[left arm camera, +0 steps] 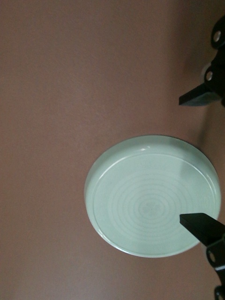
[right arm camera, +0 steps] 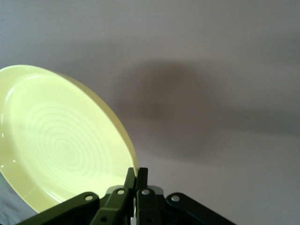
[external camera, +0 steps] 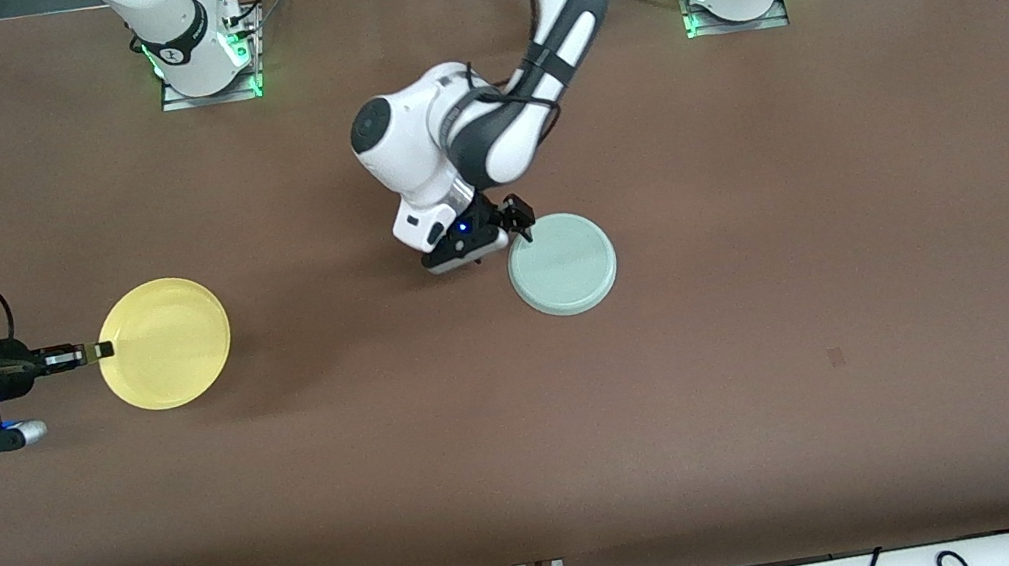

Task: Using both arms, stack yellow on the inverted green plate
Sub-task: 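Lower the inverted green plate mid-table while the right gripper lifts the yellow plate, then open and withdraw the left gripper while the right gripper carries the yellow plate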

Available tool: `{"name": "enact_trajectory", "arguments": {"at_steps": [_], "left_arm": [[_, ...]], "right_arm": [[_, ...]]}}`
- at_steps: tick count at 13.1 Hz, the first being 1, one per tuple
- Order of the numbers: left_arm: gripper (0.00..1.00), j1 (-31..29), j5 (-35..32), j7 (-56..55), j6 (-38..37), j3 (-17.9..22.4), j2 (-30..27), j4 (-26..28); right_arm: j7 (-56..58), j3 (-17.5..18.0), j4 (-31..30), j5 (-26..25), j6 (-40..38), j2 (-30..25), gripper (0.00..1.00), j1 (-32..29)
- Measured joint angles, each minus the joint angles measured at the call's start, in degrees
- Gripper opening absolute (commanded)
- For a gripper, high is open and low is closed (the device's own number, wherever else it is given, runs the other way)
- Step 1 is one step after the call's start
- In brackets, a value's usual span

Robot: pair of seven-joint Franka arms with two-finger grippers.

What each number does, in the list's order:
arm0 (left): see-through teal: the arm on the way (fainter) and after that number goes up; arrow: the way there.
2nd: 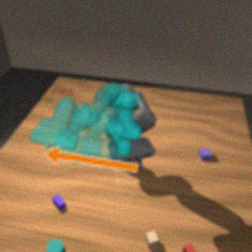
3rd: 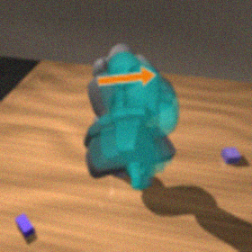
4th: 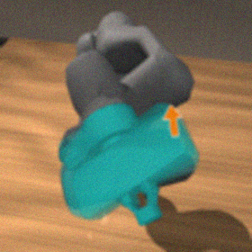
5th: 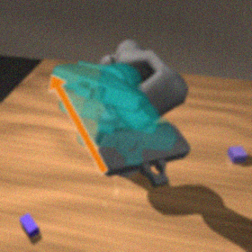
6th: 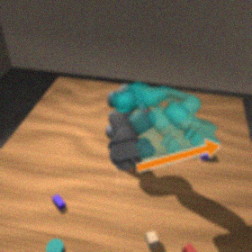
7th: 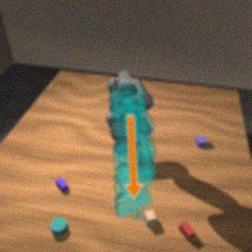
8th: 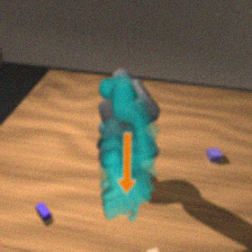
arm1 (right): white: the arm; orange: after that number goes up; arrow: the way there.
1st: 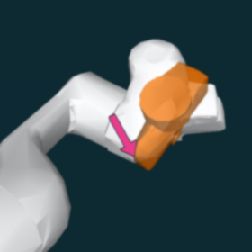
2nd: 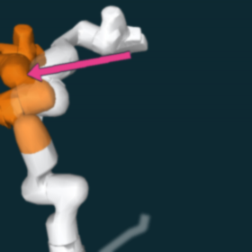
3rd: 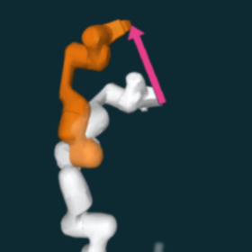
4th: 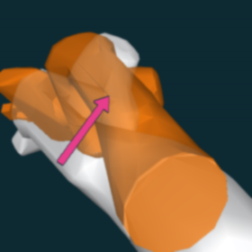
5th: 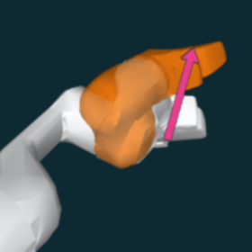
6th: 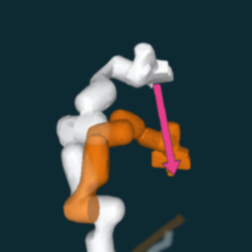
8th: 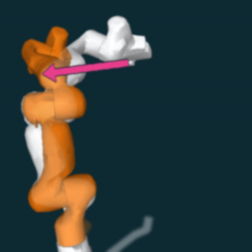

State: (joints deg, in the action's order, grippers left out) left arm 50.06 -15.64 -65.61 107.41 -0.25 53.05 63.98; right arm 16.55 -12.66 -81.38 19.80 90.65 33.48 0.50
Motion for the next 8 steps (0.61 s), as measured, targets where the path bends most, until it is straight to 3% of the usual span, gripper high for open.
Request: {"name": "enact_trajectory", "arguments": {"at_steps": [4, 8], "left_arm": [[1.00, -6.9, 1.8, 3.0, 0.5, 0.0, -6.6, 0.6], [1.00, -17.3, 3.9, 19.9, -0.9, 0.2, -14.5, 4.2]], "right_arm": [[-2.6, 0.5, -0.2, 0.0, 0.6, 0.3, 0.00, 6.3], [-9.0, 0.9, -2.8, 2.8, 7.6, 1.8, 0.00, 13.8]]}}
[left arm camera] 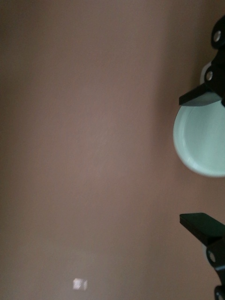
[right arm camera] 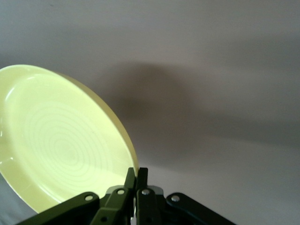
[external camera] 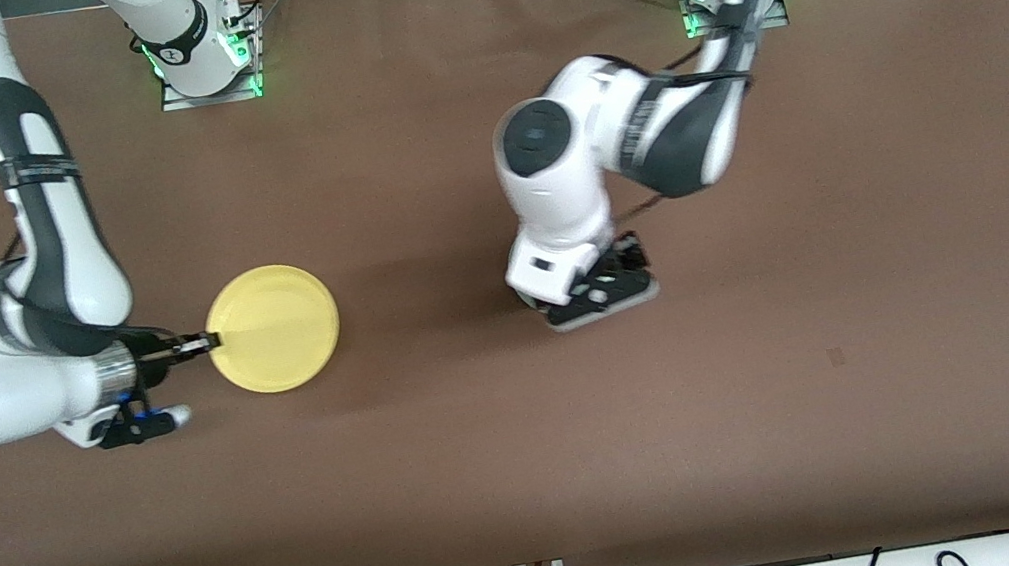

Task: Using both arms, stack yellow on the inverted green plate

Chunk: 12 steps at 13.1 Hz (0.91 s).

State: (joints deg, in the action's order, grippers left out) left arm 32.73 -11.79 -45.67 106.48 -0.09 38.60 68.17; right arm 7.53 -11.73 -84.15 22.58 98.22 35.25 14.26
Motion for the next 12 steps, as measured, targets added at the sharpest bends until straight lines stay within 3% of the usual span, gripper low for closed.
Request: {"name": "enact_trajectory", "arguments": {"at_steps": [5, 7, 10, 12], "left_arm": [[1.00, -16.0, 1.6, 23.5, -7.3, 0.0, -6.5, 1.0], [1.00, -21.2, 5.3, 30.7, -10.3, 0.0, -8.9, 1.1], [1.00, -27.4, 8.0, 43.1, -13.4, 0.0, -13.8, 2.0], [1.00, -28.7, 8.4, 45.5, -13.8, -0.1, -18.7, 6.8]], "right_arm": [[-13.0, 0.3, -1.7, 1.1, 7.6, 1.0, 0.00, 12.5], [-19.9, 0.5, -1.9, 1.1, 9.9, 1.2, 0.00, 17.6], [-29.7, 0.7, -2.3, 2.9, 14.2, 2.2, 0.00, 24.3], [-36.0, 0.8, -2.4, 4.1, 18.0, 3.5, 0.00, 28.8]]}}
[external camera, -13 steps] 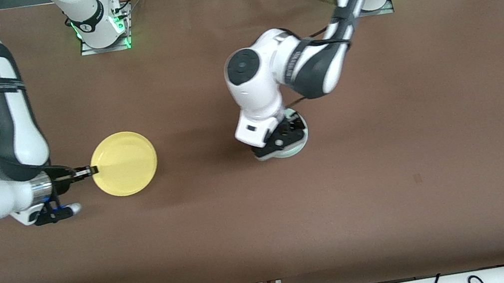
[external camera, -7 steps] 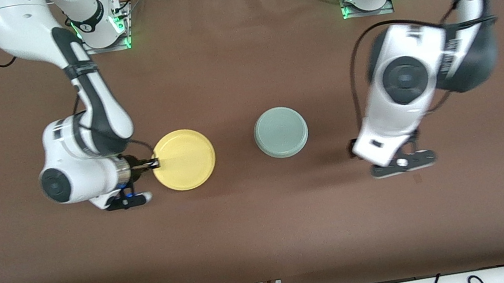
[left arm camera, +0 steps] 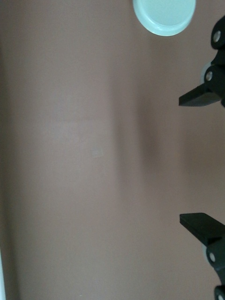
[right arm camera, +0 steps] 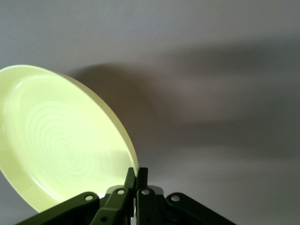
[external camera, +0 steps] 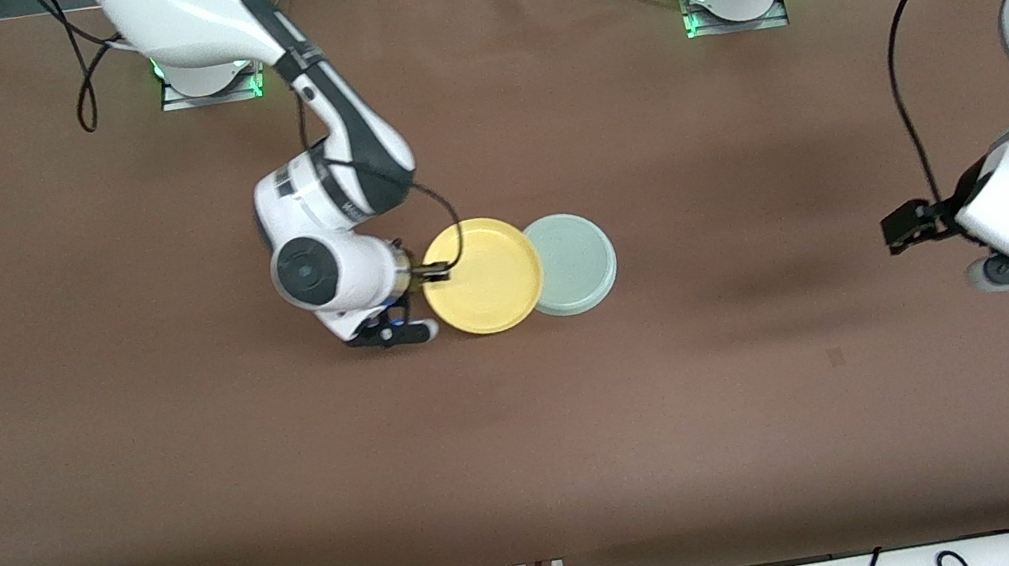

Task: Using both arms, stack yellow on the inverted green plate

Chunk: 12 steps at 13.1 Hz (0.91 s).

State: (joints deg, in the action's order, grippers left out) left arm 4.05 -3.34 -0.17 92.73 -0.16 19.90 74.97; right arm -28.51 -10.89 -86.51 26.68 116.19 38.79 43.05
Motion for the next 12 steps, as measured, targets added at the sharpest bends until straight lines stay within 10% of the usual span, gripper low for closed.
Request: {"name": "enact_trajectory", "arguments": {"at_steps": [9, 12], "left_arm": [[1.00, -4.8, 0.4, 4.2, 12.8, -2.8, -21.5, 29.7], [1.00, -5.1, 0.4, 4.2, 13.9, -2.7, -23.4, 31.7]], "right_arm": [[-10.1, 0.1, -0.2, 2.1, 13.4, 5.0, 0.00, 8.6], [-10.4, 0.1, -0.2, 2.6, 16.0, 6.2, 0.00, 9.2]]}}
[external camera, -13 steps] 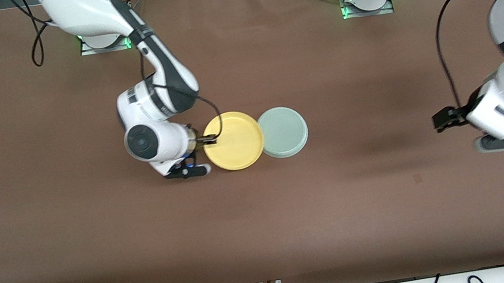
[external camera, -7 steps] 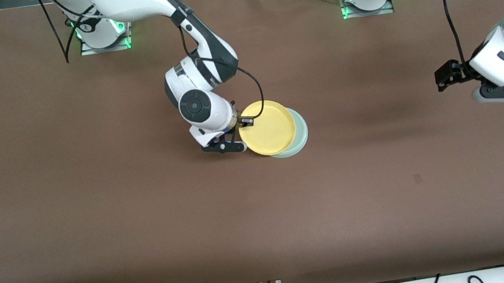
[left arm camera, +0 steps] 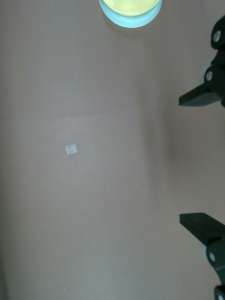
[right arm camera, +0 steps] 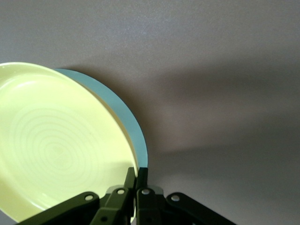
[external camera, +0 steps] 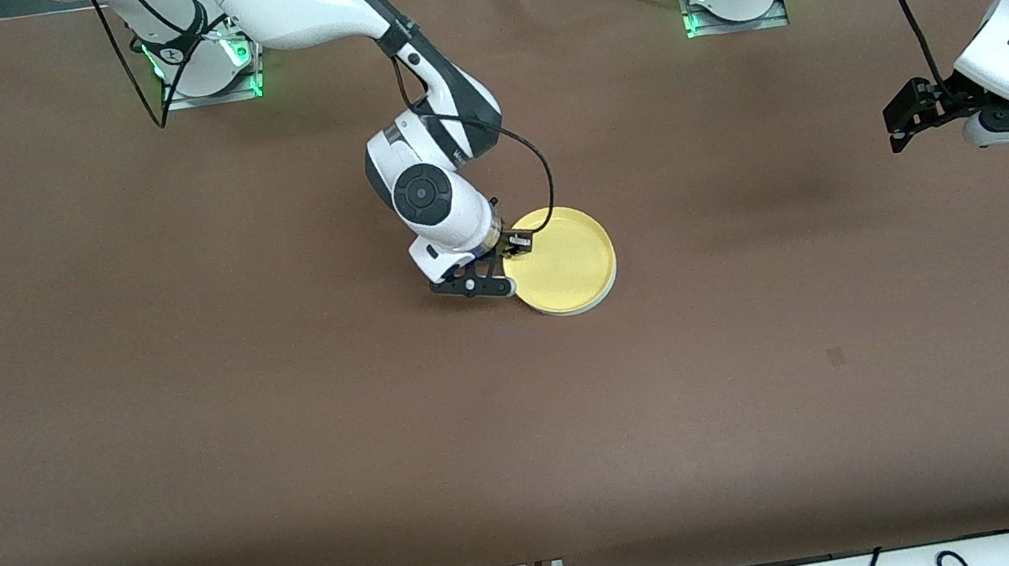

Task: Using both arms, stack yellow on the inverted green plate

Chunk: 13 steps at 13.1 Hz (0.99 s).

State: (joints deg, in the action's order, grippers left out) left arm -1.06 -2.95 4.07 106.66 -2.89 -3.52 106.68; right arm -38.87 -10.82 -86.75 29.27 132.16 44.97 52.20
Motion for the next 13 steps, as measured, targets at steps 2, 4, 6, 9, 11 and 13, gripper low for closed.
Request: {"name": "enact_trajectory", "arguments": {"at_steps": [2, 4, 6, 9, 11, 13], "left_arm": [[1.00, -0.1, 0.0, 0.0, -1.1, 0.0, 0.5, -1.4], [1.00, 0.1, 0.0, 0.0, -3.6, 0.0, 2.1, -4.8], [1.00, 1.5, 0.0, 0.0, -4.6, 0.4, 3.2, -6.7], [1.00, 2.3, 0.0, -0.1, -4.8, 1.0, 3.9, -7.4], [1.00, 2.3, 0.0, 0.0, -4.9, 1.3, 3.9, -7.6], [1.00, 2.4, 0.0, 0.0, -4.9, 1.3, 3.9, -7.8]], "right_arm": [[0.0, 0.0, 0.1, 0.2, 0.1, 0.0, 0.00, 0.0], [-0.4, 0.0, 0.2, 0.3, 0.1, 0.0, 0.99, 0.0], [-3.2, 0.0, 0.2, 0.3, 0.1, 0.0, 1.00, 0.1], [-4.0, -0.6, 0.7, 0.2, -0.6, -0.2, 1.00, 0.6], [-0.9, -4.5, 2.1, -1.1, -6.6, -1.6, 1.00, 0.8], [7.6, -11.0, 4.0, -1.7, -16.5, -4.2, 1.00, 0.6]]}}
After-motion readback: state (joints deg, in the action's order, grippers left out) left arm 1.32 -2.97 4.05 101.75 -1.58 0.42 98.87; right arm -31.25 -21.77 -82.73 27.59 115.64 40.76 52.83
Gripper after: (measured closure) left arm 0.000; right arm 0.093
